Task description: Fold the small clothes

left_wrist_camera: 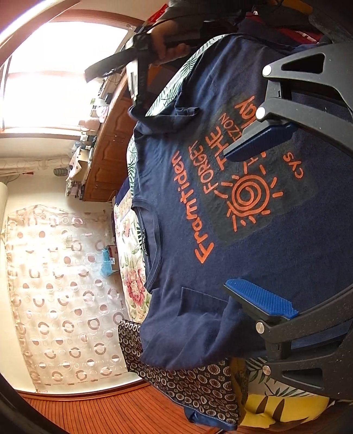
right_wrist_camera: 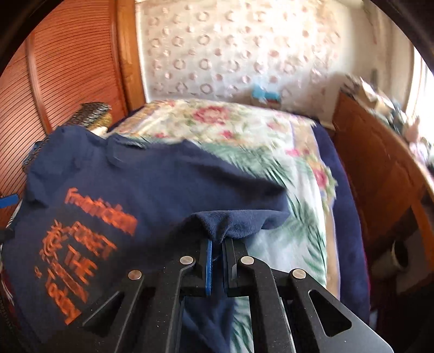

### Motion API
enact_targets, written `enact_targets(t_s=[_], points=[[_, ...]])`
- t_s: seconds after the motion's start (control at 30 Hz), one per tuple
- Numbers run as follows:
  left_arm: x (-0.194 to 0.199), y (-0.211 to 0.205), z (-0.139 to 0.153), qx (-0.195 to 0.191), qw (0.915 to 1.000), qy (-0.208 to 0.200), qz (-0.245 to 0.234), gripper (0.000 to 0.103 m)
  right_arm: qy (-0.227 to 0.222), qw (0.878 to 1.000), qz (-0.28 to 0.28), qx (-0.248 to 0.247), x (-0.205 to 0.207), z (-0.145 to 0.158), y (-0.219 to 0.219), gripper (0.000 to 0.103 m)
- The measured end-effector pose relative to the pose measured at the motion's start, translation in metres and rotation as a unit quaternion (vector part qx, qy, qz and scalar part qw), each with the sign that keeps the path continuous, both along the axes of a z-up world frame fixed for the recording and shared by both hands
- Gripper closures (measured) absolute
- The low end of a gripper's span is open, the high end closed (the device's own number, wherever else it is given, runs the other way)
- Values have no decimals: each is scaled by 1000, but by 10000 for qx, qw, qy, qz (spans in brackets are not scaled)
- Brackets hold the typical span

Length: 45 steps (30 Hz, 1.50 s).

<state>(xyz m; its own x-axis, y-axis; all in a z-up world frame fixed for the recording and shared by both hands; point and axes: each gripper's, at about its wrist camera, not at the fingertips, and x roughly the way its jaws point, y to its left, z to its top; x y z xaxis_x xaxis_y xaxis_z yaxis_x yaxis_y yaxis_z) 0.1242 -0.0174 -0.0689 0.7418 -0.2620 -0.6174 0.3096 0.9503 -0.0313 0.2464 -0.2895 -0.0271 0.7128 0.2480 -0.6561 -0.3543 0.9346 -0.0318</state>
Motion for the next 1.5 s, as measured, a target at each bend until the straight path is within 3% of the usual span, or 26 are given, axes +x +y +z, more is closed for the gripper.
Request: enact_targets(t_s=[0.3,0.33,0.43,0.57,0.83,1.03,1.13,1.23,1.37,1.5], points=[[-2,11,-3,-60,9999,33,114,14,-226,9961,735,-436,25,20,87,98],[-2,12,-4,-64,9999,39,120,14,-155,9959,699,-551,29,17,94,95],[-3,14,-4,-59,9999,50,132,14,-88,9961,550,-680,36,14,102,63],[-4,17,-4,-90,9998,47,157,14,-113,9982,401,-440,37,19,90,55],[0,21,-3,-102,9996,58,273,14,6,9992,13,-405,14,9,73,55],[-4,25,-1,-119,9994,71,324,14,153,9984,500,-191,-36,-16,99,55],[-6,26,-1,-129,9993,69,341,14,256,9961,830,-126,-55,-28,116,62],[-7,26,-1,-112,9993,75,346,14,297,9945,940,-368,-65,-41,135,63],[-8,28,-2,-103,9992,83,368,14,219,9928,964,-683,-70,-51,141,95],[-8,30,-3,-127,9991,103,403,14,196,9928,1072,-503,-80,-44,130,96]])
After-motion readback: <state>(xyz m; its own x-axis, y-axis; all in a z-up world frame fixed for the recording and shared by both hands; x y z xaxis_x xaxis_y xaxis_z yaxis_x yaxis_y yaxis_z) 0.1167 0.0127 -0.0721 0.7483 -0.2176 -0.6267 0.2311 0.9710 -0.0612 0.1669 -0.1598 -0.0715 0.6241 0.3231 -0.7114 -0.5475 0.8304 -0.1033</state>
